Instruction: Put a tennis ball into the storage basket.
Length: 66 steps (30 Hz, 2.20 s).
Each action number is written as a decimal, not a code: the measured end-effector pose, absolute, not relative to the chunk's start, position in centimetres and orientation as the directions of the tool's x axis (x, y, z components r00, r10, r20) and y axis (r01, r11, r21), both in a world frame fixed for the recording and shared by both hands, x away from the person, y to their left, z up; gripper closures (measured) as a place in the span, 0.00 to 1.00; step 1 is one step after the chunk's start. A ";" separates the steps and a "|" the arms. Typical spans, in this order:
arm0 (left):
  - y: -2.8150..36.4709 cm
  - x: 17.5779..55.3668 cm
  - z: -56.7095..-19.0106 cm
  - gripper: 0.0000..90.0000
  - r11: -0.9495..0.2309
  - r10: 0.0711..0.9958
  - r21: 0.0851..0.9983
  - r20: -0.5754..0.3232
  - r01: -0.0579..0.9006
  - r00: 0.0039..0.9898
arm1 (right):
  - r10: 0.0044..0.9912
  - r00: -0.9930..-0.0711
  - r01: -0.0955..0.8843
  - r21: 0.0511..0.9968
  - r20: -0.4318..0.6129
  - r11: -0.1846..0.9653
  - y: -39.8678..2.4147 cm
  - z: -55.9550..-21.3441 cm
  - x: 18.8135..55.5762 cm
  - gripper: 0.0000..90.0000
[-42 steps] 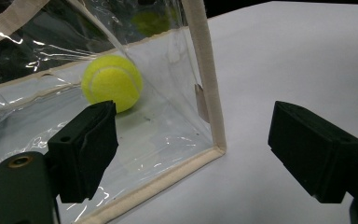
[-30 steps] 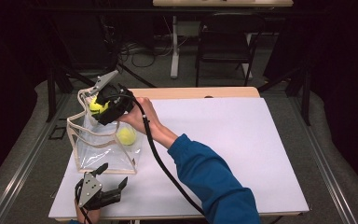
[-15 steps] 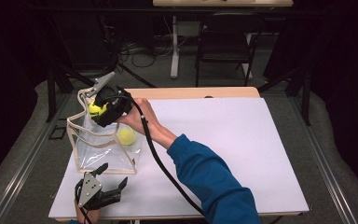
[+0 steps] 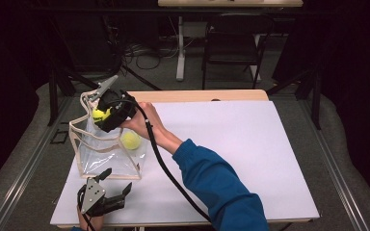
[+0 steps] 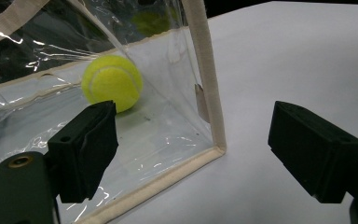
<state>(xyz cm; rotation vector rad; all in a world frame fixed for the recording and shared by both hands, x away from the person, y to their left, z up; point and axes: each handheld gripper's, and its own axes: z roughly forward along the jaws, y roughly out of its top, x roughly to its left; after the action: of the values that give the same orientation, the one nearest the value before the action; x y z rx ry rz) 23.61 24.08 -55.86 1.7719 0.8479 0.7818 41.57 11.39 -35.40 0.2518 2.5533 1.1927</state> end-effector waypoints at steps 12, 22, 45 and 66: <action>24.0 23.6 -55.8 0.18 -0.274 0.825 0.943 0.129 0.190 0.550 | 0.283 -0.934 0.026 0.750 -0.217 0.661 11.6 -35.5 41.3 0.29; 24.1 23.6 -55.8 0.18 -0.270 0.826 0.944 0.127 0.188 0.549 | 0.275 -0.932 0.017 0.729 -0.236 0.684 12.2 -35.6 41.1 0.29; 24.2 23.5 -55.8 0.18 -0.269 0.824 0.945 0.125 0.187 0.552 | 0.330 -0.908 0.056 0.707 -0.258 0.705 12.5 -36.1 41.3 0.13; 24.1 23.6 -55.8 0.18 -0.271 0.824 0.944 0.126 0.189 0.552 | 0.296 -0.945 0.097 0.749 -0.137 0.655 8.3 -35.3 41.3 0.00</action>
<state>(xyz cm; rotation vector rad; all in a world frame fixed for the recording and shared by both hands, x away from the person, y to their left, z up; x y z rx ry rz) 23.56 24.11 -55.81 1.7689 0.8418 0.7795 41.31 8.29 -35.28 0.3177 2.6266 1.1676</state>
